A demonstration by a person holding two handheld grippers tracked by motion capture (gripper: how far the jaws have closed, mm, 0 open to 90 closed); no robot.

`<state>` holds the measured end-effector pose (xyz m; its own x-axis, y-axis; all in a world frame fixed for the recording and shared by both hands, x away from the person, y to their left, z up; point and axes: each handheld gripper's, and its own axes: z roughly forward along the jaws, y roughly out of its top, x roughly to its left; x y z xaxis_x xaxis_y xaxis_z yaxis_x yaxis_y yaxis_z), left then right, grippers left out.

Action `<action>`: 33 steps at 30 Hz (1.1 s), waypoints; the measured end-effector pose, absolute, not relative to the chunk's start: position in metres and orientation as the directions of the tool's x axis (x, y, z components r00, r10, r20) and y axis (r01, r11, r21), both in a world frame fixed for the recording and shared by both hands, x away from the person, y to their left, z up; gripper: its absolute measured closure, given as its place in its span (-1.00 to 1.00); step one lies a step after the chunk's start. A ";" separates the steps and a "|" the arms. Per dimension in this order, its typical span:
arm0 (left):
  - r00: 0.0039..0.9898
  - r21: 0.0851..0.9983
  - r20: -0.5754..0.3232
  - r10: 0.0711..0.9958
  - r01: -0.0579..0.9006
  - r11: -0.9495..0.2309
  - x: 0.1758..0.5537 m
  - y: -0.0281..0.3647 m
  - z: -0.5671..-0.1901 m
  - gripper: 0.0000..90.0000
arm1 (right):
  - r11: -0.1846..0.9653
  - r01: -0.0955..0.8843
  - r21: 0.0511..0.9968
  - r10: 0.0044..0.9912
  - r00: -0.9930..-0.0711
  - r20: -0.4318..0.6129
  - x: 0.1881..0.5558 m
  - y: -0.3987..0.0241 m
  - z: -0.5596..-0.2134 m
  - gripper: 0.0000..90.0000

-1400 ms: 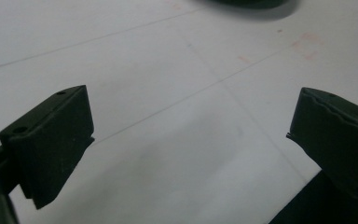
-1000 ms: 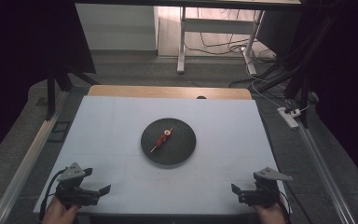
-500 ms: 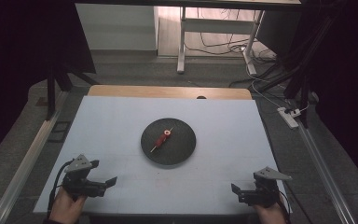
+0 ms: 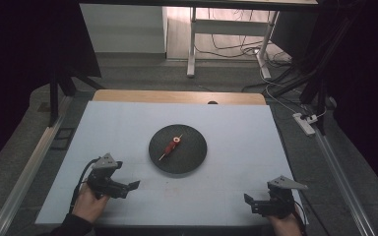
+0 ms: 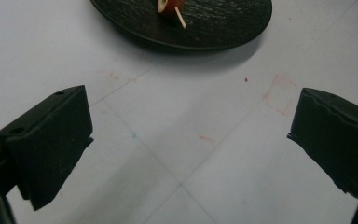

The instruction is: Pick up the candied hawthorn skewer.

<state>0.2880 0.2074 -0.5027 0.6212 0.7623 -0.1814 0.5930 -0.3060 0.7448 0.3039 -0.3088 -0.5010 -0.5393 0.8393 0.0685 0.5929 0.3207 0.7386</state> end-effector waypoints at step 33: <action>0.667 0.722 -0.050 0.743 0.538 -0.434 0.361 0.137 -0.520 -0.99 | 0.325 0.600 0.730 0.836 -0.543 0.074 0.305 -0.308 -0.502 -1.00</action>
